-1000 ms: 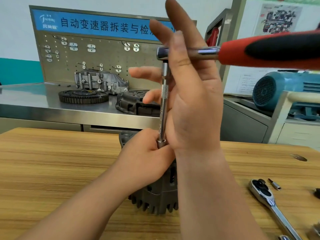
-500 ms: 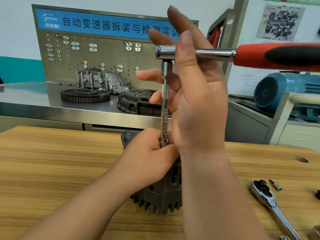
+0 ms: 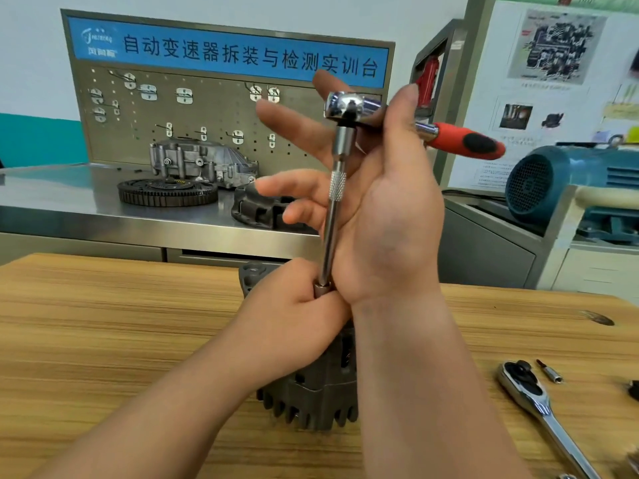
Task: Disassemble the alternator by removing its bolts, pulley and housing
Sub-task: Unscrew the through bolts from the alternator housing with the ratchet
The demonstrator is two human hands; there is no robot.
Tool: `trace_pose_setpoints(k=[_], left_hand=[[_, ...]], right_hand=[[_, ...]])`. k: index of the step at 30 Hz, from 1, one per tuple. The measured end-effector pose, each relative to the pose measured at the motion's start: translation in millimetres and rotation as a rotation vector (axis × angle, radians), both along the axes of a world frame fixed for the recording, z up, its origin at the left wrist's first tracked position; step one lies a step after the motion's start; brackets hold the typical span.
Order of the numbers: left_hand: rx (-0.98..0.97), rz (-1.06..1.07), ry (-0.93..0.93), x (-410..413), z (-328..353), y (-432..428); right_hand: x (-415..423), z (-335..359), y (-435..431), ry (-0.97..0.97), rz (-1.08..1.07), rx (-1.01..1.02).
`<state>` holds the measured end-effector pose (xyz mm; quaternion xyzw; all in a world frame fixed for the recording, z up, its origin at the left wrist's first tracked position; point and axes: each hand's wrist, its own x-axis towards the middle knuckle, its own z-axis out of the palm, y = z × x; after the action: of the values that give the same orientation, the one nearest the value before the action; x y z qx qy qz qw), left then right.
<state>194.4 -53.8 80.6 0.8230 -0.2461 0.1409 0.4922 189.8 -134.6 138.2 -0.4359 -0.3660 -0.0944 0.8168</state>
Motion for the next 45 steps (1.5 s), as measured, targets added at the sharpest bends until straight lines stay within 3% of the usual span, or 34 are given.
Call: trace_pose_setpoints(k=[8,18,22,29,32,40,45], left_hand=[[-0.016,-0.038,0.033,-1.9,1.1,-1.7],[0.055,-0.05,-0.014,0.8,2.2,1.0],[-0.008,-0.06,0.023,-1.0,3.0,1.1],[-0.036,-0.082,0.067,-2.1,1.0,-1.0],[-0.005,-0.055,0.057,-1.6,0.5,-0.4],[0.053,-0.071,-0.016,-0.7,3.2,1.2],[-0.014,-0.073,0.037,-0.5,2.8,0.7]], right_hand=[[-5.1,4.6,4.0,-0.329,-0.348,-0.025],[2.6,1.5,-4.8,0.013,-0.009,0.024],[0.9,1.5,-2.7,-0.036,-0.079,-0.002],[-5.8,5.6,0.2,-0.369,-0.446,-0.062],[-4.8,4.4,0.5,-0.315,-0.406,-0.059],[4.1,0.0,-6.1,0.041,-0.019,0.008],[-0.1,1.2,-2.3,-0.088,-0.214,-0.032]])
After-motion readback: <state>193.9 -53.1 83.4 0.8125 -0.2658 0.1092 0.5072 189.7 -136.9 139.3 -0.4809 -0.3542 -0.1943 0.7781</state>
